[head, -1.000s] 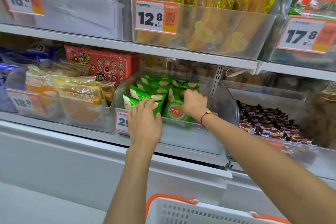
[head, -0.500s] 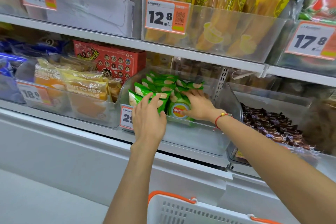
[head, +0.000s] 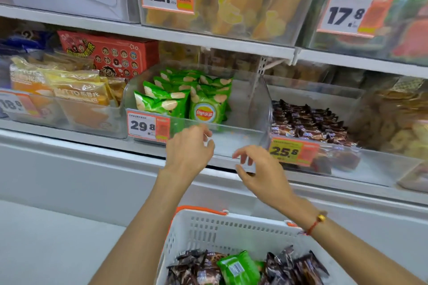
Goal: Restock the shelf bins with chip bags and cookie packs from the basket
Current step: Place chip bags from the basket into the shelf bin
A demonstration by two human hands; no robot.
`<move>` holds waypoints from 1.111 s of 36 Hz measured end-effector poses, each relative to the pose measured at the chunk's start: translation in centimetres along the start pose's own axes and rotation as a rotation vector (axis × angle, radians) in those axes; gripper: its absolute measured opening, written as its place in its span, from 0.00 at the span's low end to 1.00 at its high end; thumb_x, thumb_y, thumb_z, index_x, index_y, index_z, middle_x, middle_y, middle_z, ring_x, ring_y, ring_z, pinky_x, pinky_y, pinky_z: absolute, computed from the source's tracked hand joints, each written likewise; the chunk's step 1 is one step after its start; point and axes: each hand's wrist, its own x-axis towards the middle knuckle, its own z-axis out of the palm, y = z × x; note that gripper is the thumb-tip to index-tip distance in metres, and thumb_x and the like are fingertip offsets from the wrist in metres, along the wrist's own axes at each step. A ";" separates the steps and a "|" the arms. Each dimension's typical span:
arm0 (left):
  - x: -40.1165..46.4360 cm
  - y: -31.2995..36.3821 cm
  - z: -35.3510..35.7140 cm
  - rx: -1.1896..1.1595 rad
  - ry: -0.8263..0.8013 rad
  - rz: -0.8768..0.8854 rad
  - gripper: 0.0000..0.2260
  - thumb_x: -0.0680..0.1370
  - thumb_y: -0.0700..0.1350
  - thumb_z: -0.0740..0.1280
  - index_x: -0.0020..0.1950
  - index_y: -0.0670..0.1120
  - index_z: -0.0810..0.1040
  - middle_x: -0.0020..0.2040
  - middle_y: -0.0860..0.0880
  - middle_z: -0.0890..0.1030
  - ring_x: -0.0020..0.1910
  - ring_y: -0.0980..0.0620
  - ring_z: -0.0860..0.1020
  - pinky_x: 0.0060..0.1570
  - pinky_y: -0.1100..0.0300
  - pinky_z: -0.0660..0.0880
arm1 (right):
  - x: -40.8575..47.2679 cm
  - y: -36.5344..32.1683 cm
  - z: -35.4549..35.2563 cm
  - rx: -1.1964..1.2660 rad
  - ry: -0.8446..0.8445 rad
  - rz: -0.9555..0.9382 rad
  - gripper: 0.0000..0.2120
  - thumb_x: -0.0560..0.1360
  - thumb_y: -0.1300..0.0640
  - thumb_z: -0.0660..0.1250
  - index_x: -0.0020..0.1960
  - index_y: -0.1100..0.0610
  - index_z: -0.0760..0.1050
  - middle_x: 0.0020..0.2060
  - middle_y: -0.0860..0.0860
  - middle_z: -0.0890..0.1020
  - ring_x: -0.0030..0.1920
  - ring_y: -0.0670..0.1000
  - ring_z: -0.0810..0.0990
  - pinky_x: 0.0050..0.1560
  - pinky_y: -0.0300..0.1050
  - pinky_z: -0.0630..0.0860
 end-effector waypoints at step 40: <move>-12.7 -2.1 22.4 0.127 -0.722 -0.262 0.11 0.78 0.55 0.65 0.47 0.48 0.81 0.49 0.47 0.84 0.53 0.47 0.80 0.52 0.56 0.75 | -18.4 7.3 8.7 0.200 -1.140 0.614 0.35 0.68 0.43 0.75 0.69 0.54 0.67 0.65 0.52 0.76 0.64 0.54 0.74 0.66 0.49 0.70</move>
